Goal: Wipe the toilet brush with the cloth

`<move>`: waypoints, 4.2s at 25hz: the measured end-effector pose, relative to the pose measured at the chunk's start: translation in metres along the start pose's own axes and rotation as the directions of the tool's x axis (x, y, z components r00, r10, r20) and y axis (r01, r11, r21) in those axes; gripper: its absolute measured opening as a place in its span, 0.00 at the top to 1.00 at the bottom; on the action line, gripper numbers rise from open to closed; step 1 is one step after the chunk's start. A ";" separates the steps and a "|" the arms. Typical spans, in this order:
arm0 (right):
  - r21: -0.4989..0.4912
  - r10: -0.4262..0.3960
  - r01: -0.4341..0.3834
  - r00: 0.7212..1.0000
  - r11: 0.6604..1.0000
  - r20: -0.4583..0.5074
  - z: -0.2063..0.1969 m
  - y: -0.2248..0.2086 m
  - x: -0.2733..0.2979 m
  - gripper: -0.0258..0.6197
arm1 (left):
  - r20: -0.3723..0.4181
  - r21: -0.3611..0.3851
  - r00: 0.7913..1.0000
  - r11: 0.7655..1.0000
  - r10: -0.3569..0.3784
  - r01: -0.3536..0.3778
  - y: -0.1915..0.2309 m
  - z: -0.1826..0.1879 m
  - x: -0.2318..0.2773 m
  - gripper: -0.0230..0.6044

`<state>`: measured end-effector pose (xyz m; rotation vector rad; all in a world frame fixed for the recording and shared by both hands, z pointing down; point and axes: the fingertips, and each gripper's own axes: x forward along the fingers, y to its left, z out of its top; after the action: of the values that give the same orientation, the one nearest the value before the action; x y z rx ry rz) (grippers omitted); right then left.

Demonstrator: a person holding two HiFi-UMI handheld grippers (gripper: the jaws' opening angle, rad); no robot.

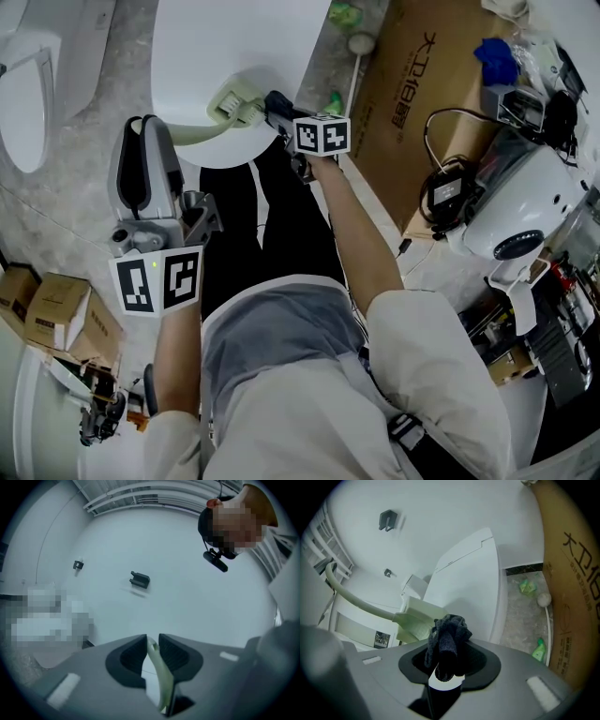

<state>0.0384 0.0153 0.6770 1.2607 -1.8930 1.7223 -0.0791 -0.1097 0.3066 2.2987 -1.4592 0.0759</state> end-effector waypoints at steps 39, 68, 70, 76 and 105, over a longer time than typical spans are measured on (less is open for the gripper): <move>0.783 -0.388 -0.385 0.708 0.489 0.590 -0.079 0.035 0.028 0.79 | -0.129 0.084 0.919 0.919 -0.373 0.385 -0.021 -0.006 0.025 0.96; 0.545 -0.656 -0.836 0.450 -0.071 0.606 -0.087 0.096 0.089 0.82 | -0.145 0.086 0.891 0.892 -0.430 0.444 -0.029 -0.010 0.026 0.96; 0.531 -0.659 -0.844 0.445 -0.081 0.607 -0.084 0.099 0.092 0.82 | -0.146 0.088 0.890 0.890 -0.432 0.446 -0.029 -0.010 0.026 0.96; 0.516 -0.639 -0.852 0.450 -0.096 0.624 -0.072 0.107 0.094 0.82 | -0.148 0.092 0.886 0.886 -0.439 0.454 -0.031 -0.010 0.027 0.96; 0.644 -0.253 -0.731 0.595 0.223 0.763 -0.028 0.163 0.049 0.82 | -0.136 0.099 0.886 0.884 -0.443 0.458 -0.031 -0.007 0.026 0.96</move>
<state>-0.1211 0.0054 0.6118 2.5802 -1.1140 3.2429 -0.0391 -0.1178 0.3103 2.6341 -0.8542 0.1609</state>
